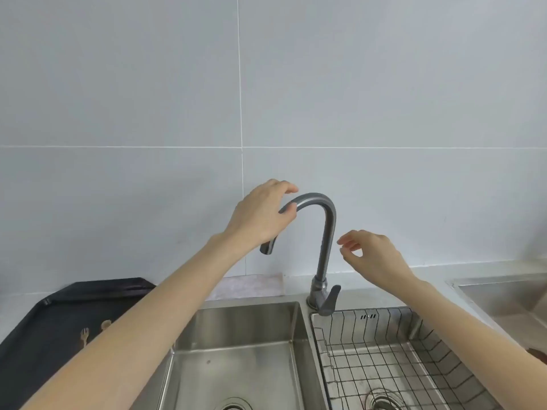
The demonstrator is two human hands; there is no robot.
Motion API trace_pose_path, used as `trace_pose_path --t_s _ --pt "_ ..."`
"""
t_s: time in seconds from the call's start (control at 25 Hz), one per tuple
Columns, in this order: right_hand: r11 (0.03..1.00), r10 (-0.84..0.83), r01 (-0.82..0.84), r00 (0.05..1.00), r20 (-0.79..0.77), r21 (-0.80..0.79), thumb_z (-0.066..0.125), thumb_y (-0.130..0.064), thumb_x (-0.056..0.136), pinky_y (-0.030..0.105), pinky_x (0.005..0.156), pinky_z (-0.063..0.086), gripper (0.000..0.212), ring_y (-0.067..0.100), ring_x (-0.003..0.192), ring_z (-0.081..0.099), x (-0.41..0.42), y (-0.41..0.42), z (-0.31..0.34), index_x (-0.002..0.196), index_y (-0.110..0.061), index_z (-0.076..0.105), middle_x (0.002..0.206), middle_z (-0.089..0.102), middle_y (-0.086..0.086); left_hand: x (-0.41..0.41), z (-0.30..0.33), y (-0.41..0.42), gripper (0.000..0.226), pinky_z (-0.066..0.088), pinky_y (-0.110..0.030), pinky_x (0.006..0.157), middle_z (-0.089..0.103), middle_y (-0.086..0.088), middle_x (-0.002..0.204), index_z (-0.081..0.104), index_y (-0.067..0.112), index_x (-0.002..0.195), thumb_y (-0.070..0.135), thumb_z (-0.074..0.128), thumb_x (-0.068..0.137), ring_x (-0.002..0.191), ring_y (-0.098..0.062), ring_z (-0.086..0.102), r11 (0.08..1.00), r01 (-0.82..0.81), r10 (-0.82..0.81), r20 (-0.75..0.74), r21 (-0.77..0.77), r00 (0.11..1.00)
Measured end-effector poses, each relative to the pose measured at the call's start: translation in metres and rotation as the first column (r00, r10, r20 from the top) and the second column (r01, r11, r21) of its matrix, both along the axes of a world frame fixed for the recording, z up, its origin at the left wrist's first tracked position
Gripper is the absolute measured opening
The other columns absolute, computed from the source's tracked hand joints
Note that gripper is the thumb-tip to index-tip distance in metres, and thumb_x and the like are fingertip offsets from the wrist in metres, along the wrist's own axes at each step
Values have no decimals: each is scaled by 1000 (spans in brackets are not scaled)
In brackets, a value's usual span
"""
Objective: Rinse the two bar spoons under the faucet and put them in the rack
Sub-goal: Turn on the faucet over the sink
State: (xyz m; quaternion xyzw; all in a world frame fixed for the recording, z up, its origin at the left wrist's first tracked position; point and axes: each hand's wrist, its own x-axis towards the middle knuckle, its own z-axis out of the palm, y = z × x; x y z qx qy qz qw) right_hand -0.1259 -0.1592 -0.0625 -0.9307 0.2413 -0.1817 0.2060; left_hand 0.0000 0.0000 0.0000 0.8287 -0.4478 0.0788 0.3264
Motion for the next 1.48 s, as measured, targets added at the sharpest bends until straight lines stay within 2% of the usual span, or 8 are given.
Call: trace_pose_path --t_s 0.16,0.4,0.48,0.64,0.88,1.16,1.28,1.48 --pt "998 -29 34 995 -93 52 51 -19 89 35 87 52 22 16 102 62 7 -21 -31 107 -19 64 107 67 -1 3 -11 -25 40 37 -34 96 43 0 137 42 18 130 21 43 90 125 -21 39 997 -37 32 68 72 997" --pt "996 21 1 974 -226 94 49 -12 89 36 87 51 27 22 105 60 25 -40 -88 113 -17 60 117 61 4 13 -35 -62 48 30 -39 105 37 -3 142 31 17 137 25 42 91 127 -25 36 981 -74 48 147 181 988" --pt "995 35 -10 966 -256 98 49 -12 90 38 85 51 28 26 105 59 31 -44 -101 115 -16 59 120 57 5 17 -39 -73 48 36 -40 99 39 -3 140 30 18 138 28 41 92 123 -25 41 981 -82 54 158 177 986" --pt "994 34 -1 956 -291 113 48 -12 90 39 84 51 28 29 104 59 39 -53 -119 115 -15 60 118 58 7 28 -40 -84 41 47 -36 82 52 3 129 39 25 133 36 39 93 101 -22 59 988 -115 94 184 105 978" --pt "996 -11 33 965 -264 79 48 -10 88 39 80 51 23 31 95 60 47 -59 -131 97 -11 70 103 66 9 48 -42 -80 33 33 -22 72 58 9 123 48 30 126 32 39 94 95 -17 60 997 -60 49 197 52 979" --pt "986 -20 40 992 -121 163 58 -11 87 36 80 50 17 29 92 63 42 -59 -139 96 -8 72 95 69 12 56 -45 -77 32 36 -25 75 65 2 112 52 29 123 31 42 93 93 -21 61 999 -33 28 185 21 982" --pt "987 -42 59 993 -113 153 58 -11 87 35 79 48 17 30 91 63 41 -57 -141 96 -9 72 95 69 12 55 -46 -77 32 35 -26 75 66 -1 105 52 29 123 32 42 93 90 -23 61 999 -47 43 191 18 981" --pt "988 -54 72 990 -131 134 56 -11 88 37 80 50 18 32 93 63 42 -54 -140 96 -8 71 97 70 13 53 -48 -76 32 34 -24 73 66 0 106 52 29 123 32 42 93 89 -22 61 998 -67 65 203 3 977"
